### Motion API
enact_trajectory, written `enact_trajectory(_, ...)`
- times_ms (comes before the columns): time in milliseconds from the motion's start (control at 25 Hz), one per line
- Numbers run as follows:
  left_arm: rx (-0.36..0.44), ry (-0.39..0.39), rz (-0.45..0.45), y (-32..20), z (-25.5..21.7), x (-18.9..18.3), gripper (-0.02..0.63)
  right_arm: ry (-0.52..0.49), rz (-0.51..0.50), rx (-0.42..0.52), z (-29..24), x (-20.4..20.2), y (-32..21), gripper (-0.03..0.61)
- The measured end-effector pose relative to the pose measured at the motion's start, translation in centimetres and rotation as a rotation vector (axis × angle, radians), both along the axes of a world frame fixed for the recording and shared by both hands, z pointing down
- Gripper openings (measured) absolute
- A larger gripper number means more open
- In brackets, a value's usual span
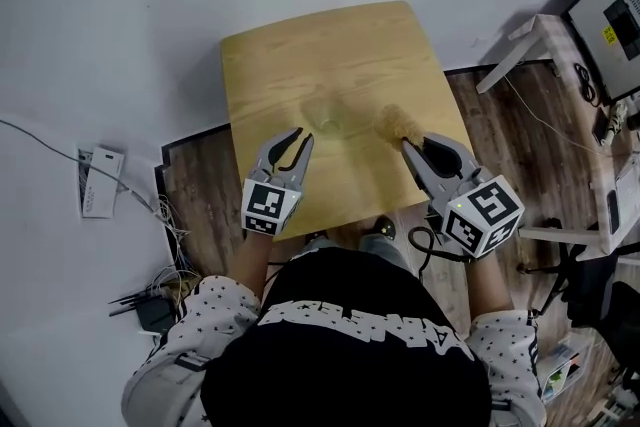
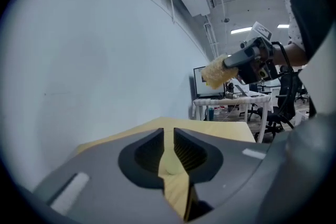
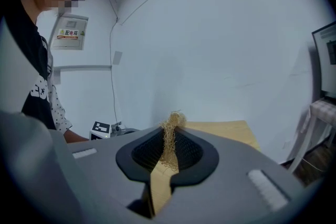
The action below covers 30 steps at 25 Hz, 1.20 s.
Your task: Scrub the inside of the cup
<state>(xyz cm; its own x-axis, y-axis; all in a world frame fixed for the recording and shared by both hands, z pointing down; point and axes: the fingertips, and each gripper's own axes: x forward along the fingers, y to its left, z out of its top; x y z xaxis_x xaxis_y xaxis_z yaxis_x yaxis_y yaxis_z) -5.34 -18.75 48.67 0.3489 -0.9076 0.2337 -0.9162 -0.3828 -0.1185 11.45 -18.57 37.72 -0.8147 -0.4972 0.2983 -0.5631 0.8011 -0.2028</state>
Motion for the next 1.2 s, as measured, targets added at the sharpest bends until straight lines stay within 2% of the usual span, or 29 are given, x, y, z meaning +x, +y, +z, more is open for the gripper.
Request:
enact_trajectory(80,0.016,-0.021,0.008,0.4,-1.1,0.8,0.006,-0.003,-0.046,0.011,-0.3,-0.4,-0.2,0.058)
enact_trajectory(120,0.016,-0.028,0.008,0.3,-1.5,1.3,0.002,-0.005,-0.063,0.012,-0.4,-0.3,-0.6,0.058)
enact_trajectory(280,0.019,-0.022,-0.006,-0.1,-3.3,3.2,0.002,-0.021,-0.099,0.015,-0.8,0.4,-2.5,0.058)
enact_trajectory(520,0.053,-0.005,-0.031,2.1,-5.9,3.6,0.002,-0.012,-0.137,0.061,-1.8,-0.2,-2.2,0.058)
enact_trajectory(720,0.062,-0.014,-0.073,4.1,-7.3,3.0,0.002,-0.006,-0.176,0.099,-2.5,-0.6,-1.3,0.058)
enact_trajectory(840,0.075,0.007,-0.092,4.9,-8.3,2.6,0.002,-0.010,-0.187,0.119,-2.7,-0.7,-1.1,0.058)
enact_trajectory(1000,0.112,0.043,-0.112,6.0,-9.6,2.1,0.002,-0.005,-0.238,0.121,-3.0,-1.5,0.1,0.058)
enact_trajectory(1200,0.107,0.036,-0.149,7.1,-10.0,1.4,0.002,-0.011,-0.251,0.126,-3.3,-2.1,0.6,0.057)
